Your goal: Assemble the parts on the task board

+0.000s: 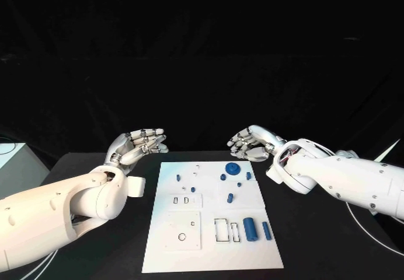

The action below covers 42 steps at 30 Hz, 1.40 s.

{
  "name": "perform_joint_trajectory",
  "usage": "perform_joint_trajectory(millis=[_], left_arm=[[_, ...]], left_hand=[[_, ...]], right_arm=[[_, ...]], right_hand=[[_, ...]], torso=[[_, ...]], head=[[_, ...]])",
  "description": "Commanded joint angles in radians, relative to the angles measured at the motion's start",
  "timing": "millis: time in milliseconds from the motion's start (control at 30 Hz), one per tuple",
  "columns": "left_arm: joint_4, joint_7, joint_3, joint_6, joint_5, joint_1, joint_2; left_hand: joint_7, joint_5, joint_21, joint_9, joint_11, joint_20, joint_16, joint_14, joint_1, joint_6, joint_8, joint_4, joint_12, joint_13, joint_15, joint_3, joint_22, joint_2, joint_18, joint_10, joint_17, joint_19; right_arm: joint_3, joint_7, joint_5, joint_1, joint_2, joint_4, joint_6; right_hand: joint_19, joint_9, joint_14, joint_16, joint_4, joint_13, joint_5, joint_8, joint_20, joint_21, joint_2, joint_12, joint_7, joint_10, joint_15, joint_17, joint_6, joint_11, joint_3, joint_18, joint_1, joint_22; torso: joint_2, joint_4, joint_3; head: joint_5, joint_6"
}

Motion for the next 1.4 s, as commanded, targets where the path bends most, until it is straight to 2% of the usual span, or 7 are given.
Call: perform_joint_trajectory(millis=[33,267,300,333,467,633,1400], left_arm=[[0.035,-0.015,0.002,0.062,-0.036,0.004,-0.016],[0.095,-0.030,0.005,0.075,-0.034,0.009,-0.054],[0.104,-0.032,0.005,0.076,-0.032,0.009,-0.059],[0.112,-0.034,0.006,0.078,-0.030,0.010,-0.064],[0.138,-0.039,0.007,0.085,-0.026,0.011,-0.078],[0.158,-0.044,0.008,0.092,-0.025,0.012,-0.088],[0.181,-0.051,0.011,0.098,-0.017,0.022,-0.107]], left_hand=[[-0.003,-0.002,0.217,0.015,-0.010,-0.027,0.218,0.009,-0.023,0.033,-0.002,-0.044,-0.028,0.002,-0.019,0.050,0.148,-0.022,0.013,0.047,0.159,-0.046],[-0.004,-0.001,0.336,0.023,-0.013,-0.029,0.317,0.003,-0.042,0.034,-0.008,-0.056,-0.027,0.003,-0.023,0.059,0.226,-0.024,0.019,0.045,0.203,-0.062],[-0.003,-0.002,0.357,0.024,-0.013,-0.030,0.331,0.000,-0.045,0.034,-0.009,-0.057,-0.027,0.003,-0.023,0.060,0.239,-0.026,0.019,0.046,0.208,-0.061],[-0.004,-0.002,0.370,0.025,-0.014,-0.030,0.337,-0.002,-0.047,0.034,-0.010,-0.058,-0.027,0.003,-0.023,0.061,0.247,-0.027,0.019,0.046,0.209,-0.060],[-0.004,-0.002,0.431,0.029,-0.013,-0.033,0.362,-0.012,-0.055,0.033,-0.012,-0.059,-0.027,0.003,-0.024,0.069,0.284,-0.030,0.020,0.044,0.214,-0.055],[-0.004,-0.003,0.463,0.031,-0.014,-0.033,0.378,-0.012,-0.060,0.032,-0.014,-0.059,-0.027,0.003,-0.024,0.072,0.302,-0.032,0.021,0.043,0.216,-0.055],[-0.003,-0.004,0.478,0.032,-0.012,-0.032,0.384,-0.018,-0.065,0.027,-0.017,-0.058,-0.030,0.001,-0.022,0.071,0.312,-0.034,0.020,0.032,0.216,-0.061]], right_arm=[[0.001,-0.106,-0.241,0.008,-0.001,0.011,0.038],[0.001,-0.185,-0.404,0.016,0.009,0.019,0.089],[0.001,-0.194,-0.424,0.017,0.012,0.018,0.096],[0.001,-0.202,-0.441,0.017,0.015,0.015,0.103],[0.001,-0.226,-0.492,0.014,0.028,0.002,0.124],[0.001,-0.245,-0.523,0.008,0.040,-0.011,0.146],[0.000,-0.305,-0.577,-0.017,0.076,-0.053,0.181]], right_hand=[[0.134,0.009,0.206,0.133,-0.005,0.006,0.004,0.011,-0.073,0.178,-0.027,-0.007,-0.030,0.085,-0.058,0.118,0.059,-0.038,-0.042,0.018,0.017,0.104],[0.164,0.021,0.258,0.381,0.012,0.014,0.002,-0.006,-0.092,0.367,-0.057,-0.007,-0.041,0.102,-0.075,0.323,0.079,-0.053,-0.003,0.016,-0.005,0.245],[0.207,0.025,0.260,0.450,0.015,0.014,-0.002,-0.010,-0.091,0.494,-0.068,-0.007,-0.042,0.088,-0.072,0.368,0.077,-0.053,0.011,-0.003,-0.008,0.394],[0.214,0.027,0.256,0.479,0.018,0.015,-0.003,-0.010,-0.090,0.526,-0.071,-0.008,-0.044,0.087,-0.071,0.396,0.077,-0.050,0.013,-0.008,-0.011,0.435],[0.290,0.044,0.267,0.816,0.031,0.019,-0.009,-0.015,-0.083,0.785,-0.097,-0.008,-0.044,0.061,-0.066,0.714,0.071,-0.045,0.041,-0.050,-0.018,0.752],[0.314,0.058,0.266,0.949,0.043,0.024,-0.010,-0.015,-0.078,0.888,-0.108,-0.008,-0.046,0.049,-0.064,0.840,0.064,-0.044,0.050,-0.066,-0.022,0.882],[0.315,0.080,0.258,1.026,0.058,0.024,-0.010,-0.011,-0.067,0.939,-0.118,-0.008,-0.044,-0.016,-0.057,0.900,0.058,-0.036,0.038,-0.073,-0.025,0.949]], torso=[[0.027,0.0135,-0.0068],[0.049,0.0244,-0.0147],[0.051,0.0258,-0.0151],[0.053,0.0270,-0.0154],[0.063,0.0332,-0.0178],[0.072,0.0378,-0.0194],[0.091,0.0495,-0.0253]], head=[[-0.010,0.000],[-0.022,0.007],[-0.024,0.008],[-0.025,0.008],[-0.032,0.014],[-0.038,0.017],[-0.052,0.012]])
